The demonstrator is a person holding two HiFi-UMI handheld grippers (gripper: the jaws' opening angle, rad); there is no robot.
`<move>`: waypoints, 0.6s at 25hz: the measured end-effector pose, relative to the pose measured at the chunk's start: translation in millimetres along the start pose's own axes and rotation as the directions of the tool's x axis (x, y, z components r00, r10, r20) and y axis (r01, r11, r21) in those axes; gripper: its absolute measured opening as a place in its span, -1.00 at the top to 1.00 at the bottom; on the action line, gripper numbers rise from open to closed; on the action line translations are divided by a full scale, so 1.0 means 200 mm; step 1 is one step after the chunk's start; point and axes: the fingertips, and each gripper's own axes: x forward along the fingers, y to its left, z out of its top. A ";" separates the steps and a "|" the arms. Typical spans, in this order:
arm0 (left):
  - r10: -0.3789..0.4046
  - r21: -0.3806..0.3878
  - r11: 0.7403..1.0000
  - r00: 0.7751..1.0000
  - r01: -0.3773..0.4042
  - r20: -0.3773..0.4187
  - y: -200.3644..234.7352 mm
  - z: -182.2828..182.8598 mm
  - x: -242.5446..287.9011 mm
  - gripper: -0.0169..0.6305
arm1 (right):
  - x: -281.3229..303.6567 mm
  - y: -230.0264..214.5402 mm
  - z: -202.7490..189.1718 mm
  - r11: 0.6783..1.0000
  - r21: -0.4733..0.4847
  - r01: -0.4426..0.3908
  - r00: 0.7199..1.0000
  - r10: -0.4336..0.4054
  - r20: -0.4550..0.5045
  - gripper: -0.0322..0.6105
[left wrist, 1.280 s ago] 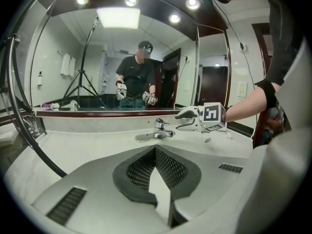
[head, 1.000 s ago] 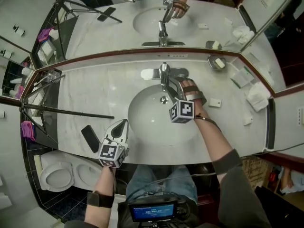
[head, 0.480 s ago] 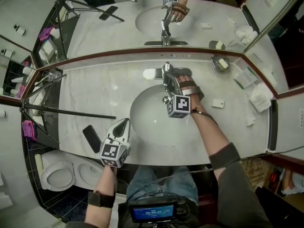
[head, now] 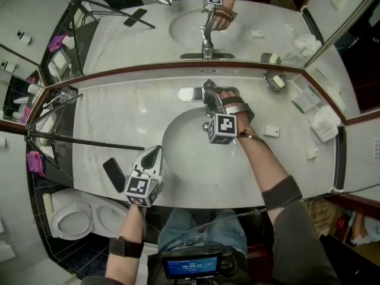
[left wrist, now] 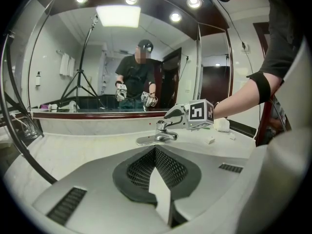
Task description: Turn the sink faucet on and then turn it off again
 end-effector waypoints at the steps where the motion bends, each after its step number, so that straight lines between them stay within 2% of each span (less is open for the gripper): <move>1: -0.001 0.001 1.000 1.000 0.001 0.003 0.00 0.01 0.00 0.94 | 0.00 -0.01 0.00 1.000 0.007 0.004 1.000 -0.004 -0.001 0.33; 6: -0.002 -0.002 1.000 1.000 0.002 -0.003 -0.01 0.00 0.01 0.94 | 0.00 -0.15 -0.01 0.995 0.097 0.013 1.000 -0.012 -0.016 0.41; 10: -0.003 -0.012 1.000 1.000 0.003 -0.009 -0.03 -0.03 -0.01 0.94 | 0.02 -0.18 -0.03 0.990 0.132 -0.052 0.998 0.055 -0.015 0.41; 15: 0.008 -0.018 1.000 1.000 -0.008 -0.010 0.01 -0.04 -0.04 0.94 | 0.03 -0.16 -0.04 0.986 0.116 -0.123 0.992 0.126 -0.014 0.41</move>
